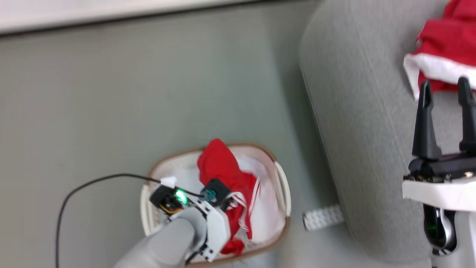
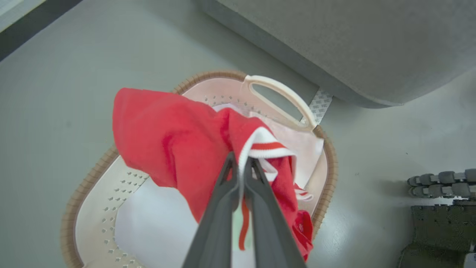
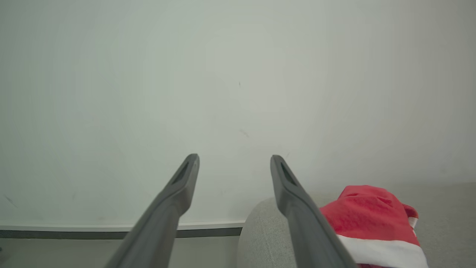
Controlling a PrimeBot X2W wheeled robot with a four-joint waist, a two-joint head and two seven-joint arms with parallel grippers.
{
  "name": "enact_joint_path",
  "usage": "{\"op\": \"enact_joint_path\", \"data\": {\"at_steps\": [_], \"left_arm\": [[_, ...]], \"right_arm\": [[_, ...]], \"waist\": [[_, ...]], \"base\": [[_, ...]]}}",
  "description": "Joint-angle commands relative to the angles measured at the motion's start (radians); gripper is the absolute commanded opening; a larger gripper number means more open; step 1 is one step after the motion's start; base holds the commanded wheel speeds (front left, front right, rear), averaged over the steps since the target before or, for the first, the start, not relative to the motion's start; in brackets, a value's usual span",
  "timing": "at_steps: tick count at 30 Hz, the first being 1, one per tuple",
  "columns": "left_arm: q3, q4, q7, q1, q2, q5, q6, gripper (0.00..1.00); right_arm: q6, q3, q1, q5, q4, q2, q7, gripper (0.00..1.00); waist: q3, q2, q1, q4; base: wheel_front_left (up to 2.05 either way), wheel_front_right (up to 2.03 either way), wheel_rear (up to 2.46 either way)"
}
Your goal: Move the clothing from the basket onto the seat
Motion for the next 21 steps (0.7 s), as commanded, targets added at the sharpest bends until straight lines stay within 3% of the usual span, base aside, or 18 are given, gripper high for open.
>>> {"op": "enact_joint_path", "data": {"at_steps": [1,9,21], "left_arm": [[-0.002,-0.010,-0.012,0.016,-0.003,-0.021,0.002,0.00],[-0.012,-0.168,-0.037,0.077,-0.003,-0.160,0.002,0.00],[0.078,-0.339,-0.050,0.107,-0.003,-0.293,0.017,0.00]], "right_arm": [[-0.002,-0.007,0.018,-0.001,0.007,-0.009,0.000,1.00],[-0.002,-0.002,0.101,0.034,0.062,-0.047,0.001,1.00],[-0.002,0.044,0.219,0.136,0.112,-0.077,0.001,1.00]], "waist": [[-0.101,0.0000,0.0002,0.057],[-0.268,0.0000,0.0002,0.119],[-0.418,0.0000,0.0002,0.193]], "base": [[0.00,0.00,0.00],[0.00,0.00,0.00],[0.00,0.00,0.00]]}}
